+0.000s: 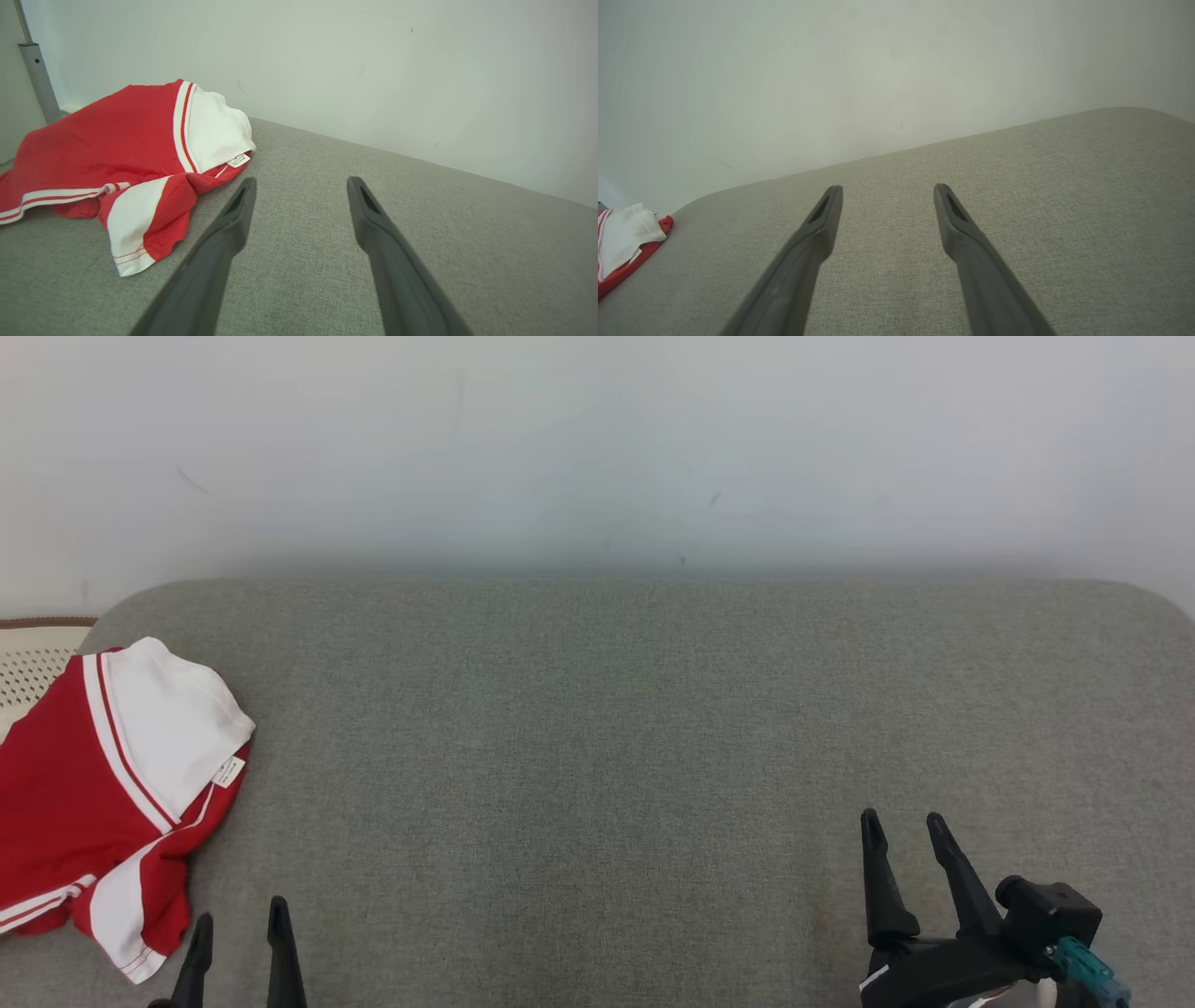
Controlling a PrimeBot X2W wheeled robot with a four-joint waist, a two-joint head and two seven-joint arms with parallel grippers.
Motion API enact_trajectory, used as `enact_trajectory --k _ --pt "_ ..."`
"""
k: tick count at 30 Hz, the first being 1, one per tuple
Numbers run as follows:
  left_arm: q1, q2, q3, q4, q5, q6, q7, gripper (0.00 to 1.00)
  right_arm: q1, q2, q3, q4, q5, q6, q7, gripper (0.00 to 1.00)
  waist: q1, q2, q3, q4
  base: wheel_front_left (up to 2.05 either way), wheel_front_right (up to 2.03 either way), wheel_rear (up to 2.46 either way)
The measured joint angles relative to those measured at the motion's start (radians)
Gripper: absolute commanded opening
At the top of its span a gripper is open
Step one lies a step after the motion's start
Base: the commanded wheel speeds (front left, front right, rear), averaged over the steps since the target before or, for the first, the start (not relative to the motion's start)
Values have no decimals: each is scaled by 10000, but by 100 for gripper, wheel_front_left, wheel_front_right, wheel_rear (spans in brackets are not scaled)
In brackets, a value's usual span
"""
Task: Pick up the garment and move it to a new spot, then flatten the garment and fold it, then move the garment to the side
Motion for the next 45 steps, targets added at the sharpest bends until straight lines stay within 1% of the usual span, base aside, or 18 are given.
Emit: enact_trajectory --k 5,16,20,21,29,38,45 --pt "4 111 -54 -54 533 125 -115 100 -8 0 132 82 -395 0 -150 100 0 0 -42 2 0 0 0" --pt "47 259 274 -313 1041 380 -297 100 -27 -10 180 259 -1039 0 -380 100 0 0 -112 -11 0 0 0" --pt "230 339 378 -316 1248 389 -345 100 -34 -12 199 370 -1296 0 -460 100 0 0 -152 -15 0 0 0" --pt "241 359 387 -307 1271 376 -380 100 -35 -13 205 403 -1352 0 -491 100 0 0 -163 -16 0 0 0" --pt "274 631 508 -268 1513 -150 -508 100 -125 -17 268 635 -1868 0 -587 100 0 0 -252 -11 0 0 0" --pt "402 660 698 -347 1979 -257 -637 100 -183 -21 362 650 -2464 0 -639 100 0 0 -256 -35 0 0 0" --pt "408 640 702 -232 2023 -518 -637 100 -182 -25 293 640 -2332 0 -470 100 0 0 -276 -61 0 0 0"
